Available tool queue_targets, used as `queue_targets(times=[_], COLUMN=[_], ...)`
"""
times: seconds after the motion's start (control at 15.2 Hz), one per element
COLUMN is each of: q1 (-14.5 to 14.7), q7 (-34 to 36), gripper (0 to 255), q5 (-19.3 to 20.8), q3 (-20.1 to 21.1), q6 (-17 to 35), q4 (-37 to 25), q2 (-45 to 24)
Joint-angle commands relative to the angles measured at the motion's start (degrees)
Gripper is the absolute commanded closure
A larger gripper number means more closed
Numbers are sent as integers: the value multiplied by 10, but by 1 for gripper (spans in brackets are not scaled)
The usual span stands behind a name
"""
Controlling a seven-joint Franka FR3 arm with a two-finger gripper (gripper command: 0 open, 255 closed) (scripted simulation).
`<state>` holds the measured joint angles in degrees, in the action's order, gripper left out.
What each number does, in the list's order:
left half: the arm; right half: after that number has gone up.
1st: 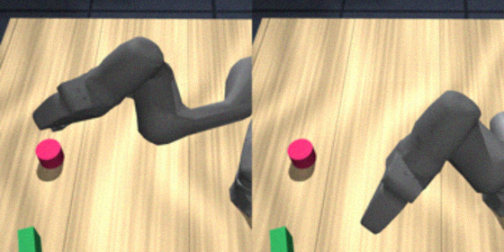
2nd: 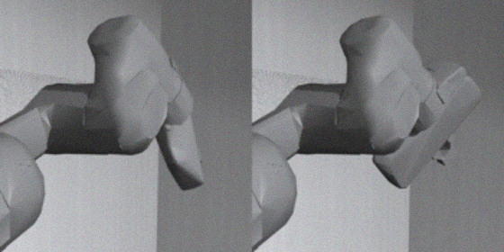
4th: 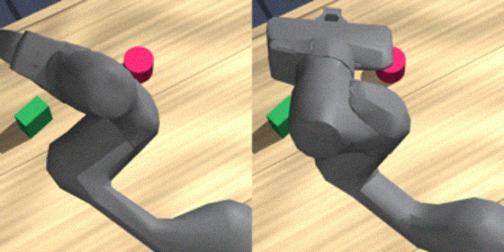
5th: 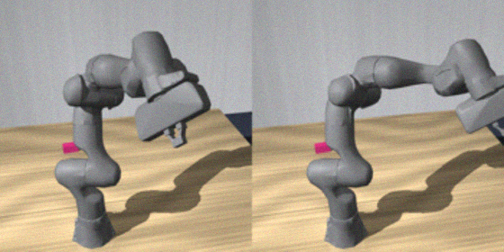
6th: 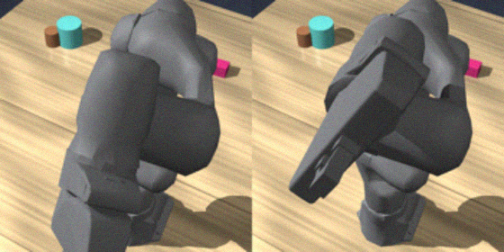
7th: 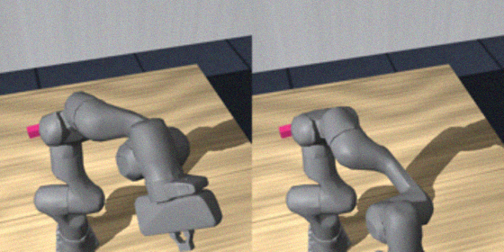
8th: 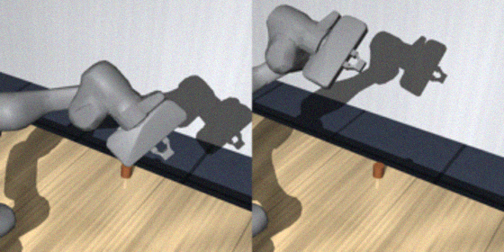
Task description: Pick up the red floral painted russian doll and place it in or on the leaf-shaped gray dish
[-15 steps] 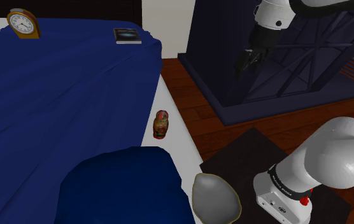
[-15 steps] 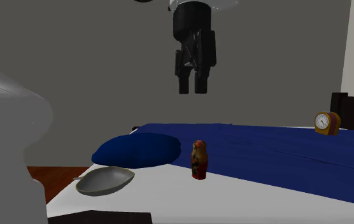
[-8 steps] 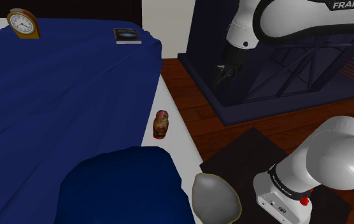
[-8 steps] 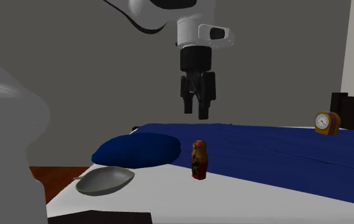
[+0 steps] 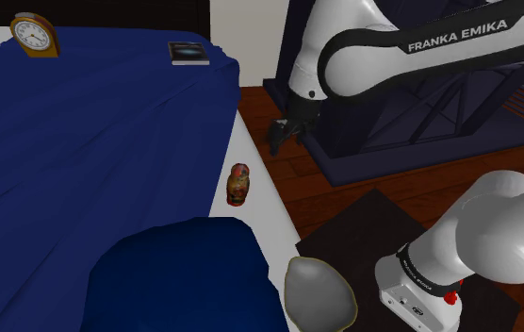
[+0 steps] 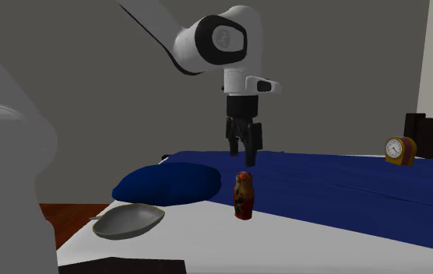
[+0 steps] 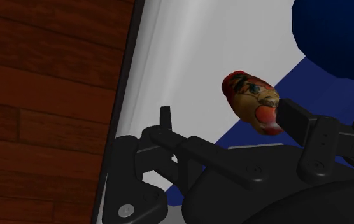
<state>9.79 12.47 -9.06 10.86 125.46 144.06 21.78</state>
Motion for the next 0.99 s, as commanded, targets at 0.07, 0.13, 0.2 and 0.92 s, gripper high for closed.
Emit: queue_targets(times=[0.07,0.13,0.2,0.92], q1=[11,13,16,30], q7=[18,24,30,64], gripper=[0,0,0,0], q5=[-9,-11,-11,4], q3=[19,25,31,56], q6=[48,64,79,188], q4=[-17,-24,-32,-58], q2=[-55,-75,-94,-217])
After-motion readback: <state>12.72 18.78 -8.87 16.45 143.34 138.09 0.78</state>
